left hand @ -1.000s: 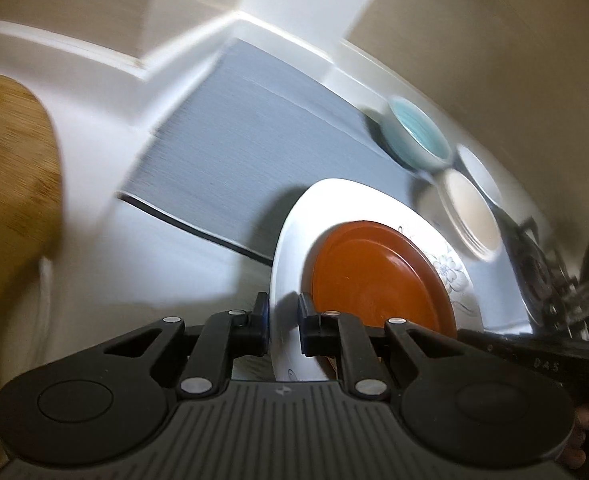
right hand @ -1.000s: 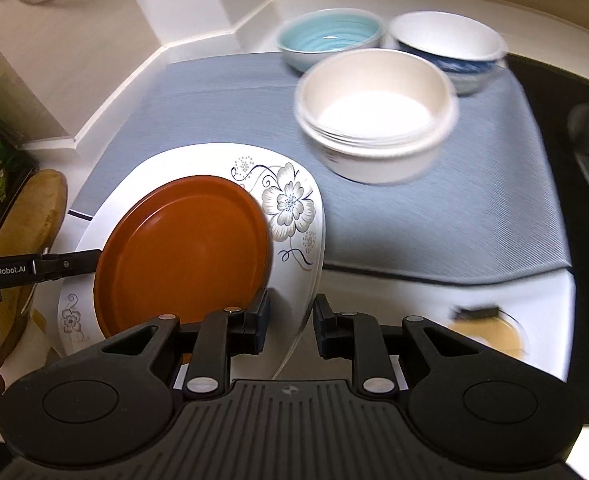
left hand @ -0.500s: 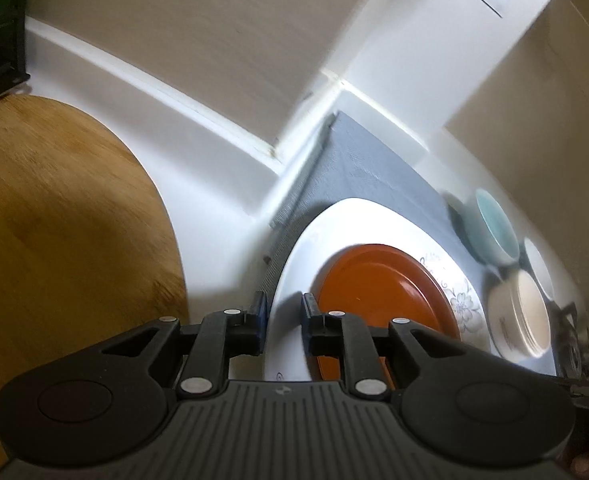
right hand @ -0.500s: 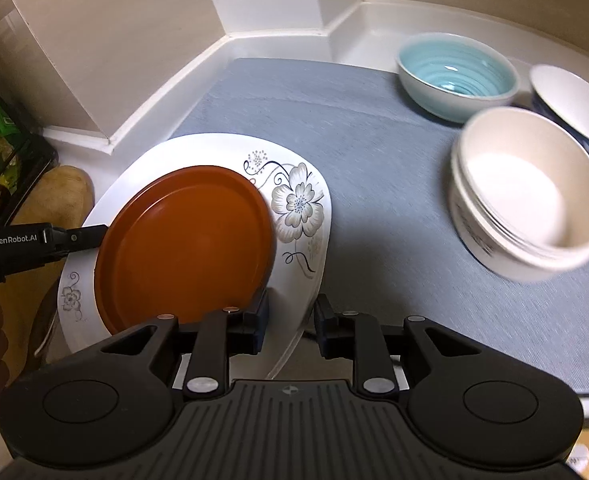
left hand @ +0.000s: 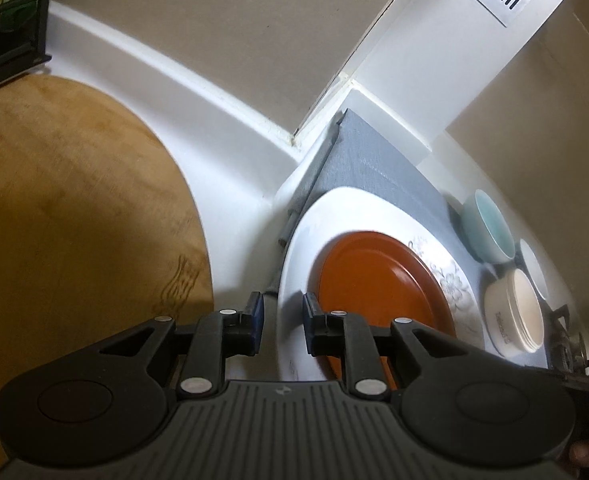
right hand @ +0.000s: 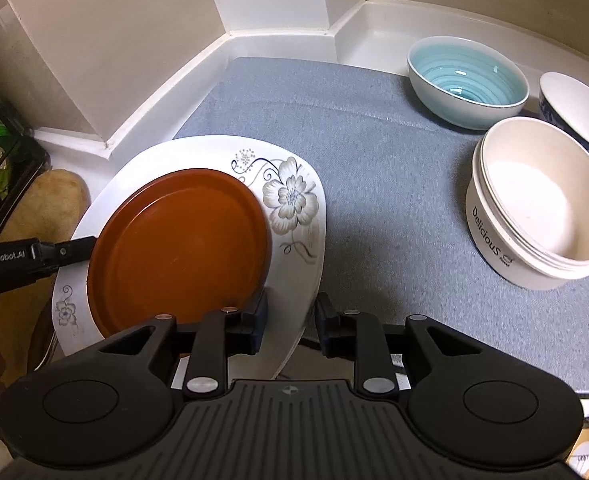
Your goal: Organize plates and bowls
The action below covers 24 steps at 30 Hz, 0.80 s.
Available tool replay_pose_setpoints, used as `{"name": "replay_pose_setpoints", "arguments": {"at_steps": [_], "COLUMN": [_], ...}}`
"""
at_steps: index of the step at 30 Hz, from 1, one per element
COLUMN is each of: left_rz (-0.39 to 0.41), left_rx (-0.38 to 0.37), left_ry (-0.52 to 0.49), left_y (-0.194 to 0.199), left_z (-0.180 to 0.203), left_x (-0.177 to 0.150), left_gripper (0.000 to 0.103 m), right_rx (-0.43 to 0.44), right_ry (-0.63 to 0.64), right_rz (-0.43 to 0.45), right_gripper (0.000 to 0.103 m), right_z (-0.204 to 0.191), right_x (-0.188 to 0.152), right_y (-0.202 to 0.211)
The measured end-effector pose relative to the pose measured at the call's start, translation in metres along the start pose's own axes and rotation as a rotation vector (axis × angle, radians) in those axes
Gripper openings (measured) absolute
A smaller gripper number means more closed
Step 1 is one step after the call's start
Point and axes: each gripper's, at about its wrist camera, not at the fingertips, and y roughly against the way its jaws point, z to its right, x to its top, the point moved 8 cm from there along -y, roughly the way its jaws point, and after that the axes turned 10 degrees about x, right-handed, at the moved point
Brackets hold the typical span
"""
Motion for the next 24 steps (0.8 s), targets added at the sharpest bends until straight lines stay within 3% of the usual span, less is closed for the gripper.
{"name": "replay_pose_setpoints", "arguments": {"at_steps": [7, 24], "left_rz": [-0.01, 0.019], "left_rx": [-0.024, 0.005], "left_ry": [-0.026, -0.026], "left_y": [0.0017, -0.0035], "left_z": [0.0032, 0.0073], "left_x": [-0.0056, 0.0033], "left_gripper": [0.019, 0.019], "right_rx": [-0.013, -0.01], "right_ry": [0.0, -0.007], "right_rz": [-0.008, -0.003], "right_gripper": [0.028, 0.029], "right_z": [-0.0025, -0.0019], "right_x": [-0.0008, 0.0015], "right_y": [-0.001, -0.002]}}
